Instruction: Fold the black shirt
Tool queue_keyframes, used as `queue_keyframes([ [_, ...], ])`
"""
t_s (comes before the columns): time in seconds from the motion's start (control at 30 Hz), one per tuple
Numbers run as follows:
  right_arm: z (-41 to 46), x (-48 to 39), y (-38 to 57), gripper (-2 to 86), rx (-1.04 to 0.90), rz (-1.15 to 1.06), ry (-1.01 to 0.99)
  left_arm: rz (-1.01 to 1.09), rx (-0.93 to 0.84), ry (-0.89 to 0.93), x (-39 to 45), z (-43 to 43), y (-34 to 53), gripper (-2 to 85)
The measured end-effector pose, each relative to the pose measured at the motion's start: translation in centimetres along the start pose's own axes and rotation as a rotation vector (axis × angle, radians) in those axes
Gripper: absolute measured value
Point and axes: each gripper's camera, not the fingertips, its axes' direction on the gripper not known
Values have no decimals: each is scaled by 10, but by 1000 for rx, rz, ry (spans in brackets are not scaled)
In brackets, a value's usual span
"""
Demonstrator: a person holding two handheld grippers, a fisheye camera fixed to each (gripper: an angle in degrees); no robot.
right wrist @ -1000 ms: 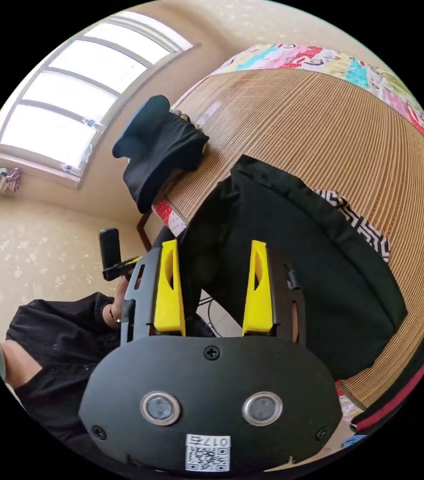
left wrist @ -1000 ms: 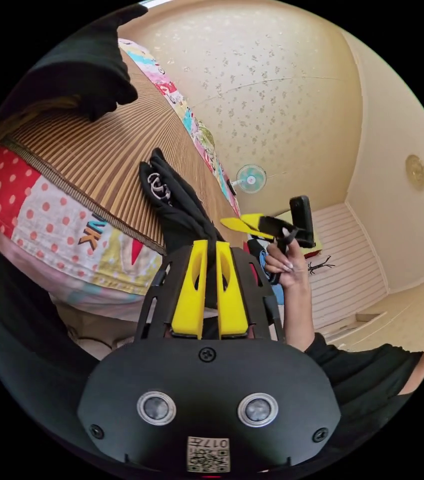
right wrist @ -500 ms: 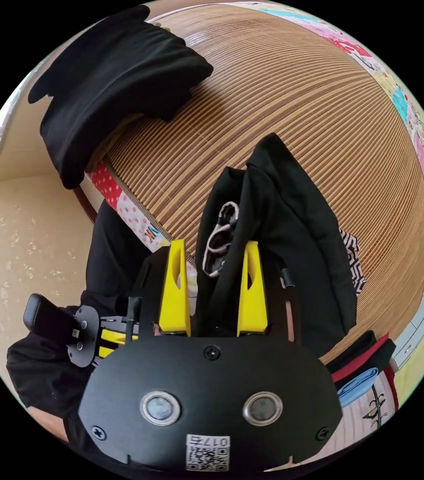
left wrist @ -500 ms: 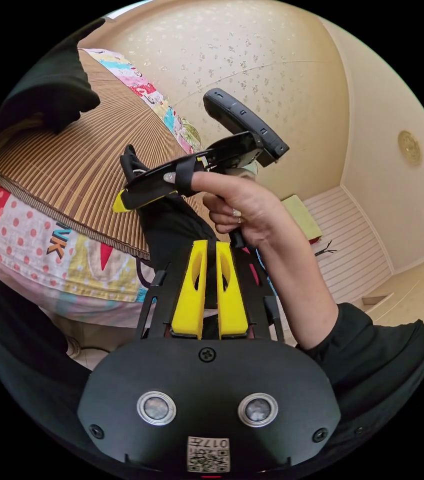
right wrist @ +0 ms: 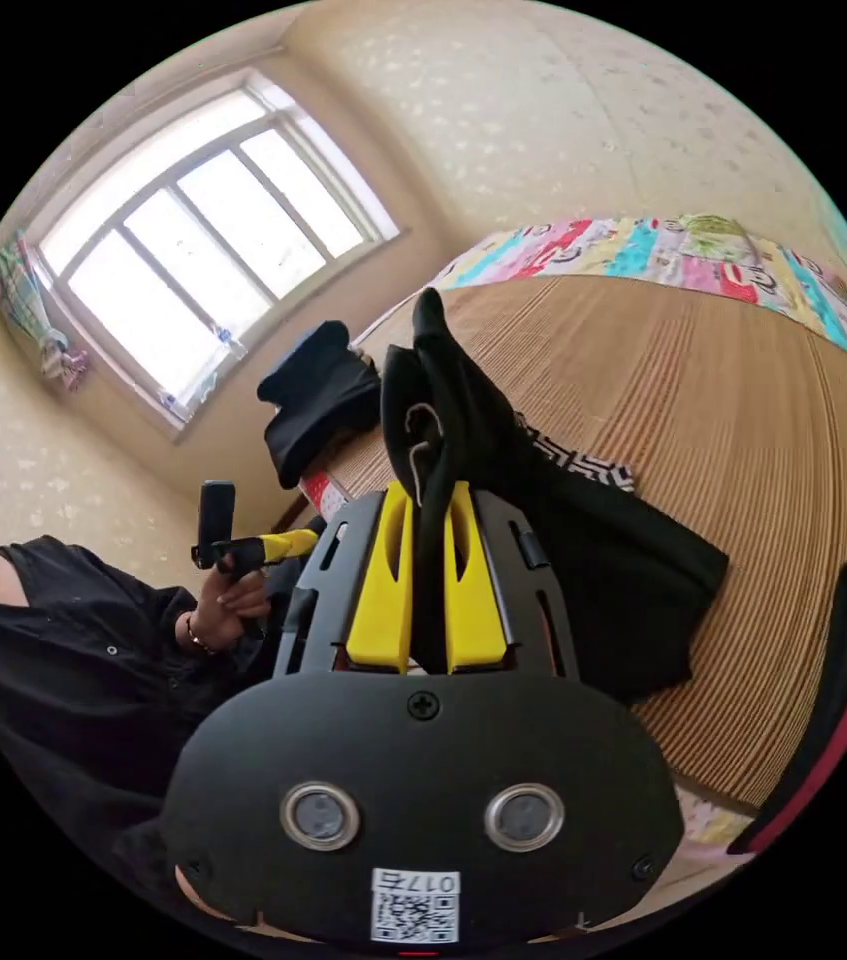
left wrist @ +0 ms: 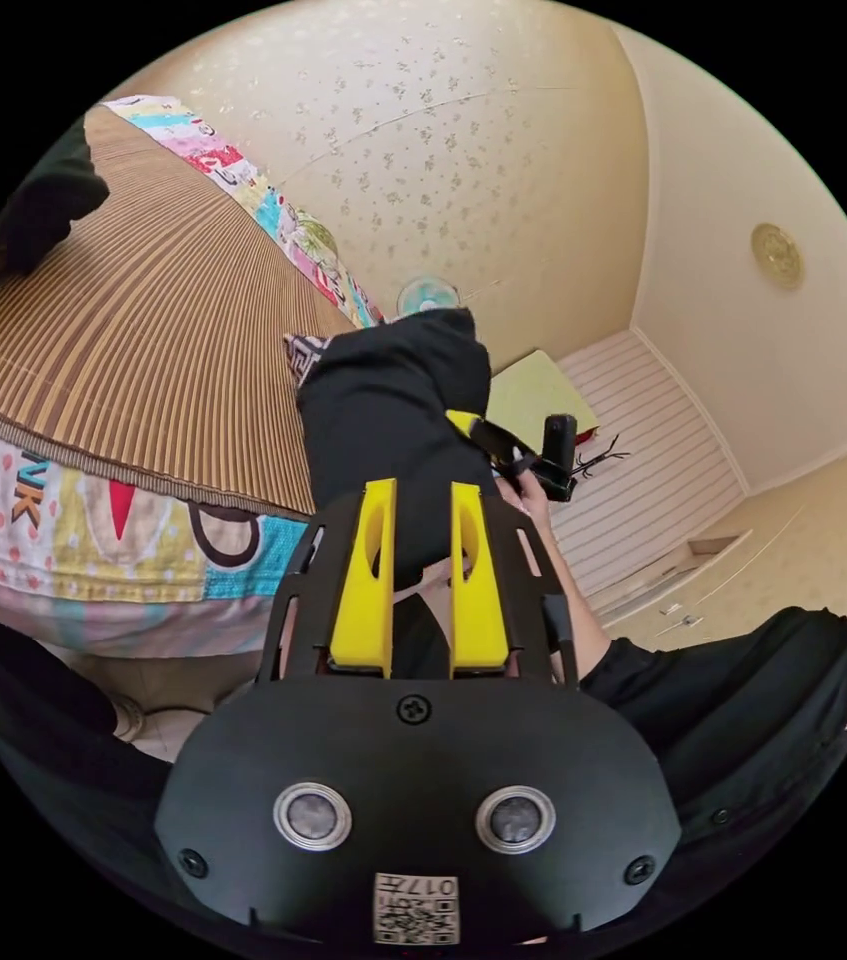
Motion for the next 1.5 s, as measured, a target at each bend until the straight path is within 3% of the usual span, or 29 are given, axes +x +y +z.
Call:
queue_keyframes([
  [0.07,-50,58,59,26,88,145,26,-29,-39,14,-12,14,3,95],
  [0.2,-67,137,123,25,50,375,52,-44,-110,-2,-23,37,6,97],
  [0.33,-107,164,134,48,190,463,-162,-29,-184,-32,-27,58,6,100],
  [0.67,-197,136,104,102,138,522,-119,-53,-344,-126,-62,106,-13,175],
  [0.9,-272,96,130,102,96,701,-175,-155,-492,-79,-101,139,-18,165],
  [1.07,-289,64,156,122,66,828,-381,-184,-489,9,-114,139,-22,70],
  [1.2,-275,47,156,151,97,900,-535,-217,-548,83,-109,143,-26,51],
  [1.37,-265,26,126,221,299,974,-790,-159,-558,174,-69,131,-30,45],
  [1.5,-266,12,90,255,323,995,-819,-165,-566,250,-48,125,-18,44],
])
